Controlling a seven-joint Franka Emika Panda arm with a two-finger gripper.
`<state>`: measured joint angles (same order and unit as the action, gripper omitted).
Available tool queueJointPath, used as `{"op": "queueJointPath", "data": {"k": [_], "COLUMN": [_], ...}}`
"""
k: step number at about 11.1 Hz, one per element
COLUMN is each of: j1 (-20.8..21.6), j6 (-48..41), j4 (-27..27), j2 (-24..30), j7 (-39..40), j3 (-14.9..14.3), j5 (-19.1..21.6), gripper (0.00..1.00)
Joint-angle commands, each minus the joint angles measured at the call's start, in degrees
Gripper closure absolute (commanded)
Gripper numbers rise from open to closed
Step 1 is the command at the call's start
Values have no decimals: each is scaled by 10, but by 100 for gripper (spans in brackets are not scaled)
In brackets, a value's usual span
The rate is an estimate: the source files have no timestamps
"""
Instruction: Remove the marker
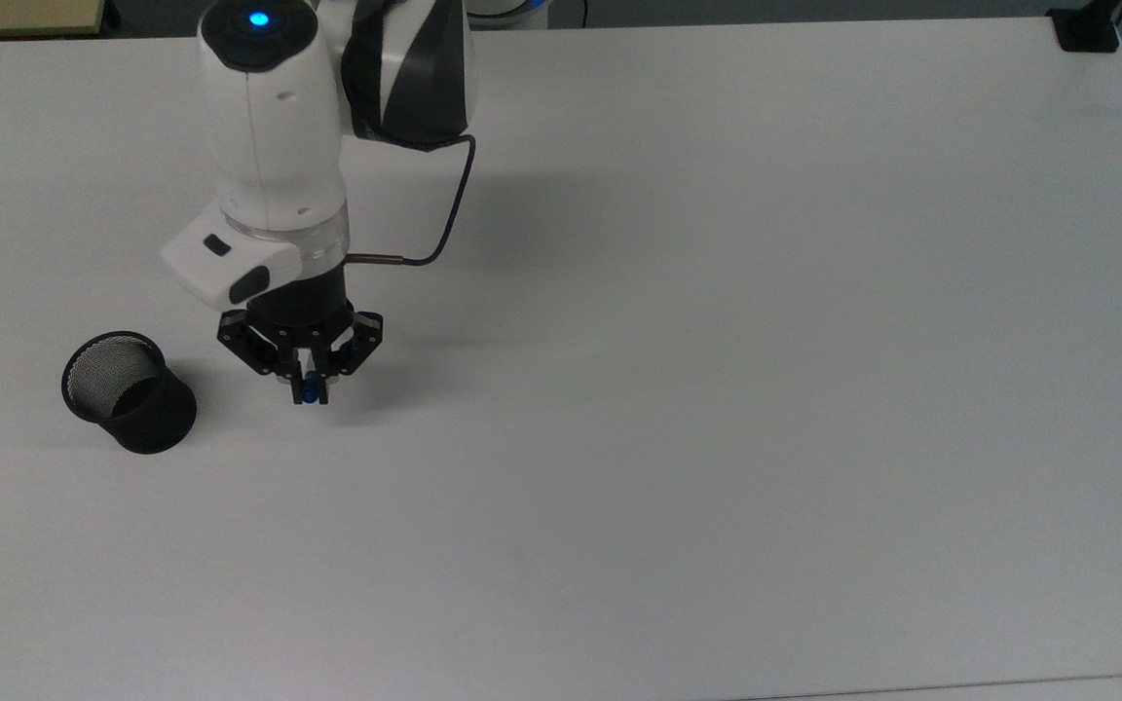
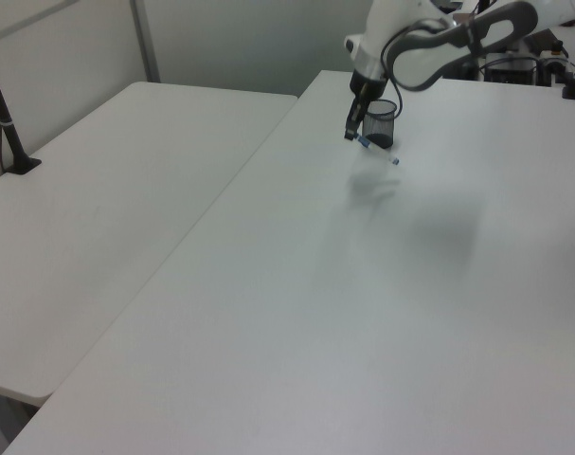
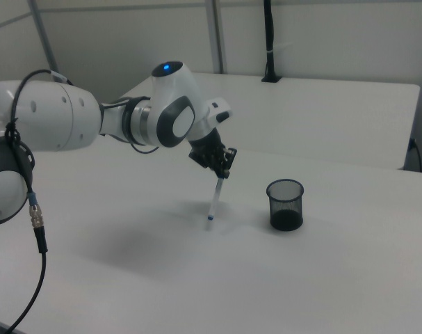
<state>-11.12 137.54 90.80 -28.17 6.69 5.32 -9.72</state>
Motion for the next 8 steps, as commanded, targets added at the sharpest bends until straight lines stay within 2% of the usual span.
{"op": "queueJointPath", "data": {"k": [1,3,6,8], "j1": [14,16,28,47], "j6": [-3,0,-3,-13], "j4": [7,6,5,5], "j2": [-21,-35,-35,-4], "j7": [10,10,7,-35], "j3": [-3,-3,-4,-4], "j5": [-7,-7,-6,-6], "gripper": [82,68,0,0]}}
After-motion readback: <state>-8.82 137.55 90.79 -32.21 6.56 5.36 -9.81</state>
